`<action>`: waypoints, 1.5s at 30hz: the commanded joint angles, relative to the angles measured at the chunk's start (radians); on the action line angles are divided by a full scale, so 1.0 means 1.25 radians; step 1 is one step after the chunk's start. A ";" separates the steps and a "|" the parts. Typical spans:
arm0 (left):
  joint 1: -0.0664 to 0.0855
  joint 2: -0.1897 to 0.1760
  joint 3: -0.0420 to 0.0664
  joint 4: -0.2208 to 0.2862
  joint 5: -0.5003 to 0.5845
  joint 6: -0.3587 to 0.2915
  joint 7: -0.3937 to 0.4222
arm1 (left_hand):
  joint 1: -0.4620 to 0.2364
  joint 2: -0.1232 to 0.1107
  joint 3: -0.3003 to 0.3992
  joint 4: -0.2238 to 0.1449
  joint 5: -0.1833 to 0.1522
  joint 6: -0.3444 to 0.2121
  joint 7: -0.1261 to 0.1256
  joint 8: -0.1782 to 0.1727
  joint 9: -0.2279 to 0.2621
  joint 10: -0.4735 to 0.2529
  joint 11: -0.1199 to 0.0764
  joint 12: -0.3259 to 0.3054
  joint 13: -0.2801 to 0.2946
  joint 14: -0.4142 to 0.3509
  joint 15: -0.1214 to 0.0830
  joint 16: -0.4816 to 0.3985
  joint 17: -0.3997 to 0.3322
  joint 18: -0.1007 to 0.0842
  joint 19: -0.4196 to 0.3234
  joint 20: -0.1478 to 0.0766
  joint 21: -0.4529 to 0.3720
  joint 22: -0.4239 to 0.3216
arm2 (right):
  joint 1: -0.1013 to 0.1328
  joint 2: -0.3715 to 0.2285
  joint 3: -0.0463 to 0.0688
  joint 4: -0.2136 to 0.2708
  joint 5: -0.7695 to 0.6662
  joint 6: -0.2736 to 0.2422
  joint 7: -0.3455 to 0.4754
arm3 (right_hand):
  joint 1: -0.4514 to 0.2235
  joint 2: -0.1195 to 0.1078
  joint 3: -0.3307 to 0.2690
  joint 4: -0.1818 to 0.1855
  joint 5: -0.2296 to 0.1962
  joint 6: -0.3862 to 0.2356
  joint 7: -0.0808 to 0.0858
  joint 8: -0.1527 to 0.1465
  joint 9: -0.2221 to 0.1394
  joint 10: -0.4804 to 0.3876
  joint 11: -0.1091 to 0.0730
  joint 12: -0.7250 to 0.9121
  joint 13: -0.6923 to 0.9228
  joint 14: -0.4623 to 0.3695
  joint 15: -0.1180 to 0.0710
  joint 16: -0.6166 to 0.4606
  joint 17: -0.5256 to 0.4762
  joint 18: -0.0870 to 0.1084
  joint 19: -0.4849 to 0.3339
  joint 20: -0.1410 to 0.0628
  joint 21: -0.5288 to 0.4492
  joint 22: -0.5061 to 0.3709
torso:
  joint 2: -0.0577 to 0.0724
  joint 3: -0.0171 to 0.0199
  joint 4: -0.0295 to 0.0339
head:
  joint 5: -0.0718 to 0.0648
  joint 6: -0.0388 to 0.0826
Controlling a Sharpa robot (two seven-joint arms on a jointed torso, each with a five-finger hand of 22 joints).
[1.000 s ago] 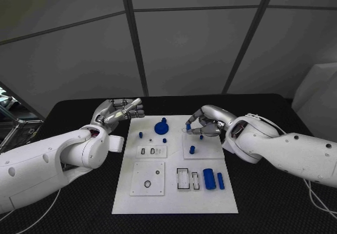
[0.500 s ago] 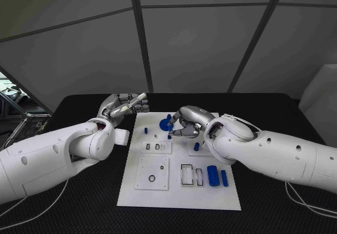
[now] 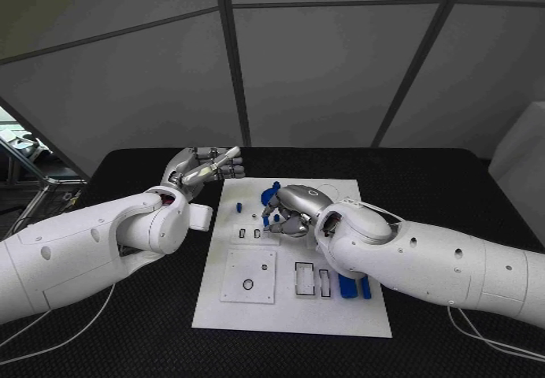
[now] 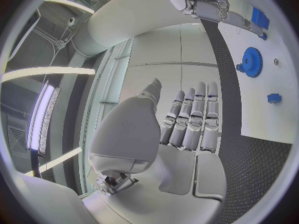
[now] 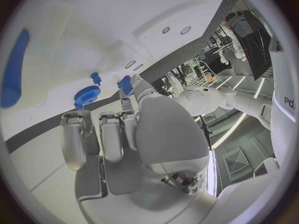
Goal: Assemble the parts on the task board
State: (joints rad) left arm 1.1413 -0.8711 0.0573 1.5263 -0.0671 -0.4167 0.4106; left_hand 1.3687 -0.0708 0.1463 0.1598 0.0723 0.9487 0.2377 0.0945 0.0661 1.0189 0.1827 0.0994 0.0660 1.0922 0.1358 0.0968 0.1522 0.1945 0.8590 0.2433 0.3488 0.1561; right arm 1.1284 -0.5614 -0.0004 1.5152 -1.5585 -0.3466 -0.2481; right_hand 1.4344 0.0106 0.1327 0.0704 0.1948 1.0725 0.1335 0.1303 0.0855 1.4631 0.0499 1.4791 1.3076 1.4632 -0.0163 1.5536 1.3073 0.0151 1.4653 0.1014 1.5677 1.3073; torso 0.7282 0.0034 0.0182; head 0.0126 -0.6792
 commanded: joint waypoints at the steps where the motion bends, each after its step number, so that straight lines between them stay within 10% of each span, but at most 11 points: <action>1: 0.002 0.001 0.001 0.000 -0.004 0.009 0.000 | 0.001 0.007 0.001 -0.004 -0.004 0.004 0.000 -0.004 0.000 0.008 -0.001 -0.003 0.001 0.001 -0.001 -0.003 0.001 -0.010 -0.007 0.001 -0.001 -0.001 | -0.003 0.006 0.000 -0.002 -0.026 0.014 -0.012 | -0.003 0.002 0.006 0.001 0.000 0.011 -0.008 0.002 0.001 0.031 -0.006 0.001 0.141 0.081 -0.005 0.003 0.188 -0.012 0.084 -0.007 0.002 0.211 | 0.001 0.0009 -0.0004 | 0.002 0.000; 45: 0.002 0.001 0.001 0.000 -0.004 0.016 -0.003 | 0.001 0.008 0.000 -0.005 -0.004 0.004 0.000 -0.004 0.000 0.008 -0.001 -0.003 0.001 0.001 -0.001 -0.004 0.002 -0.010 -0.007 0.001 -0.001 -0.001 | -0.018 0.026 -0.005 -0.021 -0.057 0.087 -0.030 | -0.023 -0.015 0.008 0.003 0.009 -0.002 -0.003 -0.008 -0.003 0.024 -0.002 -0.007 0.135 0.080 -0.003 0.001 0.185 -0.011 0.082 -0.007 0.001 0.208 | 0.000 0.0008 -0.0008 | 0.011 -0.009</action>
State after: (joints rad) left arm 1.1415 -0.8699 0.0574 1.5261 -0.0671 -0.4083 0.4057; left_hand 1.3687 -0.0708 0.1464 0.1598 0.0723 0.9487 0.2377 0.0945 0.0662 1.0228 0.1789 0.0995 0.0660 1.0922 0.1358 0.0969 0.1535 0.1946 0.8554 0.2469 0.3488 0.1562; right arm 1.1086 -0.5285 -0.0030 1.4921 -1.6177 -0.2710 -0.2740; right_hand 1.4119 -0.0074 0.1372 0.0723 0.2027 1.0710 0.1318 0.1243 0.0833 1.4631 0.0499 1.4732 1.3075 1.4632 -0.0162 1.5536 1.3077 0.0152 1.4653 0.1014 1.5677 1.3073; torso 0.7286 0.0042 0.0174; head 0.0267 -0.6903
